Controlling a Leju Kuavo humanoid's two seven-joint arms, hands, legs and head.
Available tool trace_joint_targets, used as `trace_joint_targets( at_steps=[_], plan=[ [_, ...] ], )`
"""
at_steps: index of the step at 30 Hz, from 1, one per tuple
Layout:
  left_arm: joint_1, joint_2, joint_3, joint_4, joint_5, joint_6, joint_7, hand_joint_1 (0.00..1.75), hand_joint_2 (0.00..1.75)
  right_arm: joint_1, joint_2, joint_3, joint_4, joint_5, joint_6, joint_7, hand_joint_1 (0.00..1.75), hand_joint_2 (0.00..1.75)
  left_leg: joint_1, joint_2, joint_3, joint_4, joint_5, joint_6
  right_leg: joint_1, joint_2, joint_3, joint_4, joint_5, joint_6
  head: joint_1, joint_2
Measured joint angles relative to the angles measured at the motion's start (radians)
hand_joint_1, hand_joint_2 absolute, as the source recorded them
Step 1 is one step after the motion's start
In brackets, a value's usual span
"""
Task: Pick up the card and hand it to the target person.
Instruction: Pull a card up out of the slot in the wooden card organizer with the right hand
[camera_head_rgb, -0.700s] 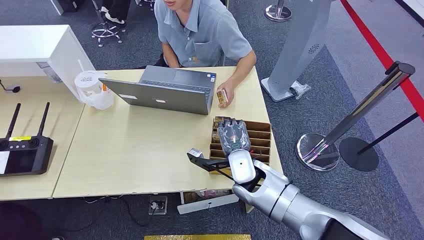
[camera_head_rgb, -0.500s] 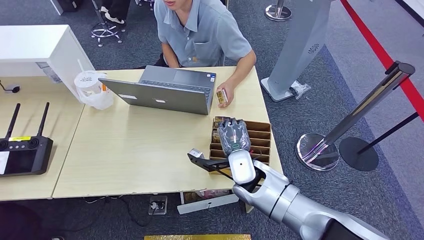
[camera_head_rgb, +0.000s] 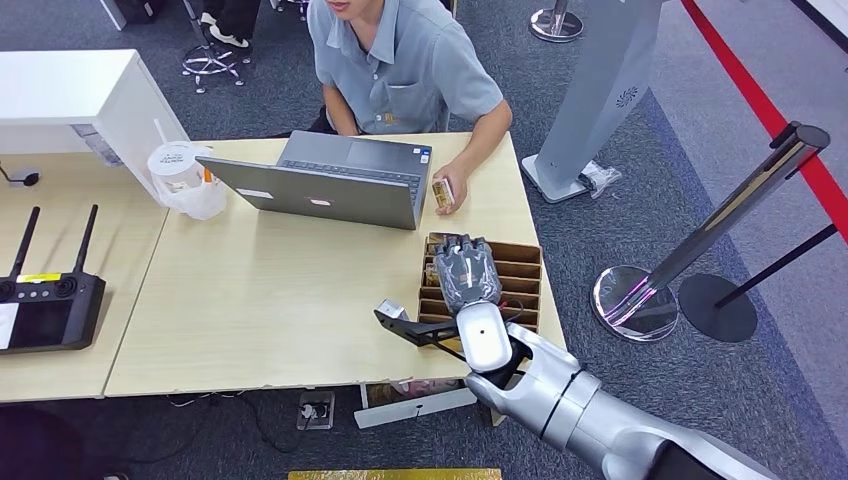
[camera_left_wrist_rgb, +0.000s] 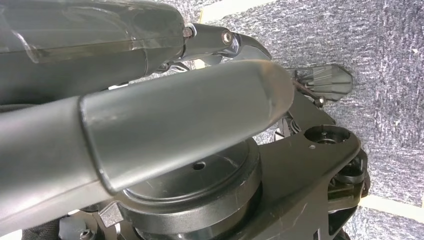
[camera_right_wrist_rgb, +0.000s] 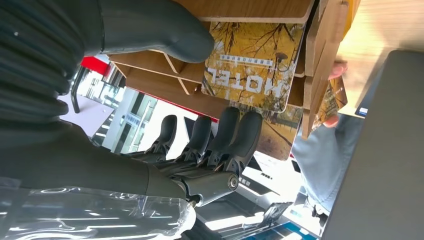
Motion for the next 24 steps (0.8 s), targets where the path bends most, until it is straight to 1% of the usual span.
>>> trace_joint_targets(
  at_steps=[8, 12, 14, 18, 24],
  plan=[
    [0.000, 0.001, -0.001, 0.000, -0.002, -0.002, -0.002, 0.00, 0.00, 0.005, 0.008, -0.008, 0.014, -0.028, -0.008, -0.016, 0.75, 1.75, 0.000, 0.000, 0.000, 0.000, 0.000, 0.000, 0.000, 0.000, 0.000, 0.000, 0.000, -0.001, 0.000, 0.000],
    [0.000, 0.001, -0.001, -0.001, -0.003, -0.004, -0.003, 0.00, 0.00, 0.006, 0.009, -0.007, 0.018, -0.040, -0.011, -0.021, 0.88, 1.75, 0.000, 0.000, 0.000, 0.000, 0.000, 0.000, 0.000, 0.000, 0.000, 0.000, 0.000, -0.001, 0.000, 0.000],
    [0.000, 0.000, -0.001, -0.001, -0.003, -0.007, -0.004, 0.00, 0.00, 0.006, 0.012, -0.004, 0.025, -0.053, -0.014, -0.024, 0.88, 1.75, 0.000, 0.000, 0.000, 0.000, 0.000, 0.000, 0.000, 0.000, 0.000, 0.000, 0.000, -0.001, 0.000, 0.000],
    [0.000, -0.001, -0.002, -0.001, -0.004, -0.010, -0.004, 0.00, 0.00, 0.007, 0.013, 0.001, 0.040, -0.060, -0.014, -0.025, 0.99, 1.75, 0.000, 0.000, -0.001, 0.000, -0.001, 0.000, 0.000, 0.000, -0.001, 0.001, -0.001, -0.001, 0.000, 0.000],
    [0.000, -0.003, -0.001, 0.000, -0.003, -0.010, 0.001, 0.00, 0.00, 0.011, 0.000, 0.002, 0.019, -0.055, -0.017, -0.022, 1.16, 1.75, 0.000, 0.000, 0.001, -0.001, 0.000, 0.000, 0.000, 0.000, 0.000, -0.001, 0.000, -0.001, 0.000, 0.000]
  ],
)
